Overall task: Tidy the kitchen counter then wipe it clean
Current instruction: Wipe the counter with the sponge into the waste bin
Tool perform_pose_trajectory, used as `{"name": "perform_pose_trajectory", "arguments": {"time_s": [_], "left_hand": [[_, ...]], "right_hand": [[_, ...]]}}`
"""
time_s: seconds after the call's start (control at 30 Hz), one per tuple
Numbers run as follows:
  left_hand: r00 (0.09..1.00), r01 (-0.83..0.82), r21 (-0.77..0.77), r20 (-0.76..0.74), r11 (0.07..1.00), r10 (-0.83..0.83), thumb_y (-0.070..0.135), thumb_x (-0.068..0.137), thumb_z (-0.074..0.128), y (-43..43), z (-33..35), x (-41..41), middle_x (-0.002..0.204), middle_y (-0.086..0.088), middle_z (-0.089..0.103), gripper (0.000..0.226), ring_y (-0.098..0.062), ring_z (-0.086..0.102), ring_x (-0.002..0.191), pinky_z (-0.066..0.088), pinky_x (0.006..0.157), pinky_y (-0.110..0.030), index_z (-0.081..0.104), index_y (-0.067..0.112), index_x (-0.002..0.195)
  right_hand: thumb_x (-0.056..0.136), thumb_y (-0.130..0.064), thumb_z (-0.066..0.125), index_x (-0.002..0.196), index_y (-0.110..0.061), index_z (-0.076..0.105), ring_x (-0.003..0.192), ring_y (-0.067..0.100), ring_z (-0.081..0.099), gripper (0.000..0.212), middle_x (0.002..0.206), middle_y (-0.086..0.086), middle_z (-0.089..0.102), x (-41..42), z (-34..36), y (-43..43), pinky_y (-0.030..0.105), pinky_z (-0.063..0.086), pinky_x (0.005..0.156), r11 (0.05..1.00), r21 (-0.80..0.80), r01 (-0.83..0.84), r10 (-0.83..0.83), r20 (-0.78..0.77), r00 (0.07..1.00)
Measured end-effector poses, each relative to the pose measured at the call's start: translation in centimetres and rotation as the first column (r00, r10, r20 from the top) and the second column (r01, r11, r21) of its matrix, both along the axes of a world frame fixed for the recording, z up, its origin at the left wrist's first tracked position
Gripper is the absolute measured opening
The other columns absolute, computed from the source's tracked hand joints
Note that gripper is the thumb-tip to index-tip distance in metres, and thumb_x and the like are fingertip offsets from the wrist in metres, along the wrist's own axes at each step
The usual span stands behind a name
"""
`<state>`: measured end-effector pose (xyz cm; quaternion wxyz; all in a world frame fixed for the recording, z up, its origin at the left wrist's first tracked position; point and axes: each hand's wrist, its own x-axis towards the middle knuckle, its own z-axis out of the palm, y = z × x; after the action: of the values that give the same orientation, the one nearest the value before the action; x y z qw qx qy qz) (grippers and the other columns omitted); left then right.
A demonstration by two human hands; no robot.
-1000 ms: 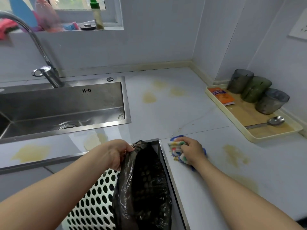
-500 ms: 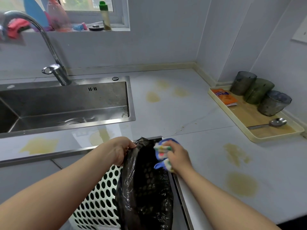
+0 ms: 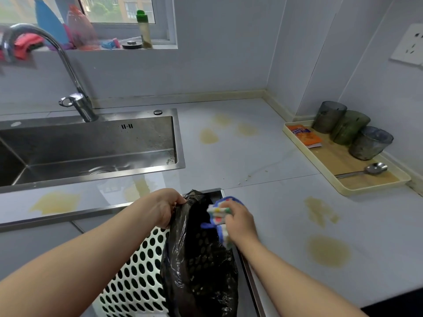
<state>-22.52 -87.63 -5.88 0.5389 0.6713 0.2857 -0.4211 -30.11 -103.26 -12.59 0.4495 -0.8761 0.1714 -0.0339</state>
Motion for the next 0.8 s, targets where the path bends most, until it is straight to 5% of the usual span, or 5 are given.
{"name": "perform_pose_trajectory", "arguments": {"time_s": [0.2, 0.3, 0.47, 0.63, 0.8], "left_hand": [[0.999, -0.008, -0.018, 0.034, 1.000, 0.008, 0.011, 0.097, 0.042, 0.0, 0.2, -0.8, 0.041, -0.010, 0.057, 0.032, -0.019, 0.056, 0.040, 0.045, 0.060, -0.032, 0.052, 0.001, 0.068], [0.999, -0.022, -0.027, 0.045, 0.999, 0.023, 0.011, 0.097, 0.042, 0.2, 0.3, -1.3, 0.040, -0.009, 0.056, 0.029, -0.018, 0.056, 0.033, 0.046, 0.055, -0.030, 0.052, 0.001, 0.071], [0.997, -0.052, -0.041, 0.047, 0.998, 0.054, 0.010, 0.096, 0.043, 0.5, 0.2, -1.8, 0.041, -0.009, 0.056, 0.028, -0.020, 0.057, 0.040, 0.046, 0.059, -0.034, 0.052, 0.000, 0.071], [0.994, -0.088, -0.053, 0.055, 0.995, 0.091, 0.009, 0.096, 0.043, 0.2, 0.2, -2.2, 0.037, -0.008, 0.052, 0.028, -0.018, 0.053, 0.037, 0.044, 0.060, -0.031, 0.050, 0.001, 0.070], [0.990, -0.126, -0.096, 0.046, 0.987, 0.131, 0.009, 0.096, 0.040, 0.2, 0.1, -2.4, 0.041, -0.007, 0.053, 0.024, -0.016, 0.051, 0.027, 0.048, 0.047, -0.023, 0.049, 0.003, 0.075]], "right_hand": [[0.084, 0.006, 0.039, 0.104, -0.011, 0.063, 0.083, 0.018, 0.055, 0.036, 0.093, 0.003, 0.061, 1.6, 3.4, -0.1, 0.021, 0.040, 0.064, 0.952, 0.254, 0.173, -0.207, 0.116, 0.971], [0.084, 0.004, 0.041, 0.109, -0.012, 0.062, 0.104, 0.029, 0.058, 0.037, 0.111, 0.011, 0.064, 0.8, 2.9, -3.0, 0.029, 0.043, 0.080, 0.937, 0.050, 0.345, -0.348, 0.088, 0.933], [0.087, -0.016, 0.036, 0.123, -0.012, 0.057, 0.119, 0.024, 0.046, 0.042, 0.129, 0.004, 0.054, -2.4, 0.0, -1.2, 0.025, 0.034, 0.091, 0.946, -0.308, 0.101, -0.126, -0.061, 0.990], [0.080, 0.013, 0.033, 0.102, -0.010, 0.063, 0.070, 0.014, 0.053, 0.044, 0.084, 0.000, 0.056, -2.0, 1.8, 2.1, 0.005, 0.039, 0.048, 0.965, 0.249, 0.085, -0.097, 0.037, 0.995], [0.080, 0.007, 0.041, 0.109, -0.013, 0.062, 0.108, 0.030, 0.054, 0.041, 0.115, 0.010, 0.062, -1.9, 2.2, -0.8, 0.028, 0.042, 0.085, 0.923, 0.029, 0.384, -0.385, 0.058, 0.921]]}}
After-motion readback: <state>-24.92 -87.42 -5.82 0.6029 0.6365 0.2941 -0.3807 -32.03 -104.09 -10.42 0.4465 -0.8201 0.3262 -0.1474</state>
